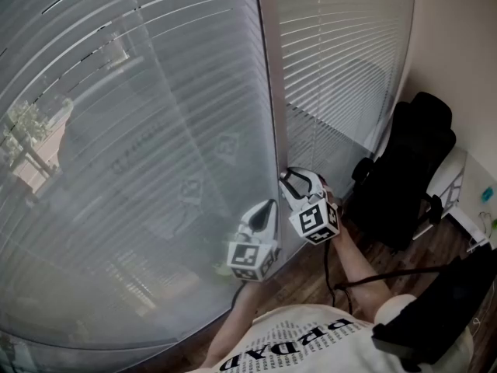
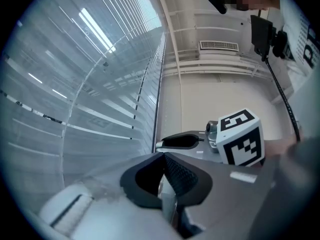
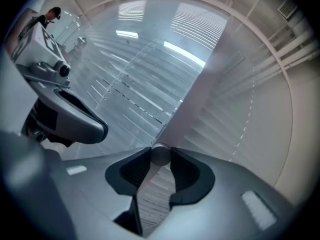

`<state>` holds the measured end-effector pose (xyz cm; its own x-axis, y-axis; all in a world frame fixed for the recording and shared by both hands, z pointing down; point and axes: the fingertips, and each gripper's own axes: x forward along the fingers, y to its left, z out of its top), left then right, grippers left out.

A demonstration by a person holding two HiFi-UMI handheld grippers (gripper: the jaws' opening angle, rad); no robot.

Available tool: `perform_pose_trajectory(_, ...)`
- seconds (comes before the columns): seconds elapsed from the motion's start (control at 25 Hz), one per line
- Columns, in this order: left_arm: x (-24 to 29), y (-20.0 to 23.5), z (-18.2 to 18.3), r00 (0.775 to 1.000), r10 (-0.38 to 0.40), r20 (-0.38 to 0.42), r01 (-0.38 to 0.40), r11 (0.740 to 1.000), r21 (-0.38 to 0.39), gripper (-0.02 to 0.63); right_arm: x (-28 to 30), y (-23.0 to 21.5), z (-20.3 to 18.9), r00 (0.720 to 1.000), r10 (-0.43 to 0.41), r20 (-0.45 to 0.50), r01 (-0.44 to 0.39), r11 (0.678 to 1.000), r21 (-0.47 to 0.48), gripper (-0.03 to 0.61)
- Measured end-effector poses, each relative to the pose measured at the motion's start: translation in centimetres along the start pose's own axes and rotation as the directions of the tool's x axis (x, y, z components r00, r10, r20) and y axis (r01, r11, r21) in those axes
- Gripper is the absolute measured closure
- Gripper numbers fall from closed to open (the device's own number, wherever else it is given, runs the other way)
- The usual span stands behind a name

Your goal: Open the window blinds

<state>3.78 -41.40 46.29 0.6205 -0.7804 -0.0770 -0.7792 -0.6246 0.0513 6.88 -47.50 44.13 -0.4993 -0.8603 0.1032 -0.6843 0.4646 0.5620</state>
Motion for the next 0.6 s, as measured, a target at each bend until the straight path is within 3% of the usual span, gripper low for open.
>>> perform_pose_trajectory(0.28, 0.24, -0.08, -0.02, 1.000, -0.006, -0.002, 0.006, 1.000, -0.004, 0.620, 0.06, -0.14, -0.20, 1.000, 0.008, 0.016, -0.010, 0.992, 0.129, 0.446)
perform_pose_trajectory(0.6, 0.18, -0.18, -0.05, 1.000, -0.012, -0.004, 0.012, 1.000, -0.007, 0.621, -0.10, -0.38, -0.24, 0.999, 0.013, 0.043, -0.026, 0.946, 0.325, 0.446)
